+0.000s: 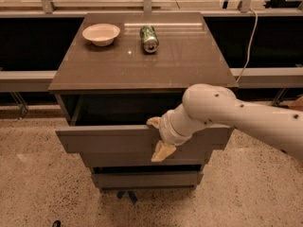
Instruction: Open top drawer
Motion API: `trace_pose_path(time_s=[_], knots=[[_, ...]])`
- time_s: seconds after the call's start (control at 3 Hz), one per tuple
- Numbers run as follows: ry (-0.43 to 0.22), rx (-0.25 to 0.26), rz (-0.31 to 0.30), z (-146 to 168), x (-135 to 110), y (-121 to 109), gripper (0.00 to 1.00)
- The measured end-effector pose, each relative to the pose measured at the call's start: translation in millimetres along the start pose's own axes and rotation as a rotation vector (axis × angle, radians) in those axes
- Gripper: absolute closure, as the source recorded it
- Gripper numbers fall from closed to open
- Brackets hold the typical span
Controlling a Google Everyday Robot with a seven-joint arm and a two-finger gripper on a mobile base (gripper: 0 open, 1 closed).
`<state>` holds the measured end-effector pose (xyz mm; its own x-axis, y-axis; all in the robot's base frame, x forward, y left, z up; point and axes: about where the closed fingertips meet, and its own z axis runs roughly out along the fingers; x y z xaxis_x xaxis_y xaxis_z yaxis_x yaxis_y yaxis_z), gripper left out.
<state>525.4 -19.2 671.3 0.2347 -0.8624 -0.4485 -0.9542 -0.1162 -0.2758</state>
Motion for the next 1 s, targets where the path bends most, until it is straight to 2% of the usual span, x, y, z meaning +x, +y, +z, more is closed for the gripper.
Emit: trace_pose_path(time_s=[0.33,0.67,1.0], knots=[[-0.073,-0.036,-0.002,-43,-13,51,0.29],[-0.119,-0.060,-0.002,-76,-23,86,0.27],[-0.132,-0.060,0.003,-96,-29,97,0.21]])
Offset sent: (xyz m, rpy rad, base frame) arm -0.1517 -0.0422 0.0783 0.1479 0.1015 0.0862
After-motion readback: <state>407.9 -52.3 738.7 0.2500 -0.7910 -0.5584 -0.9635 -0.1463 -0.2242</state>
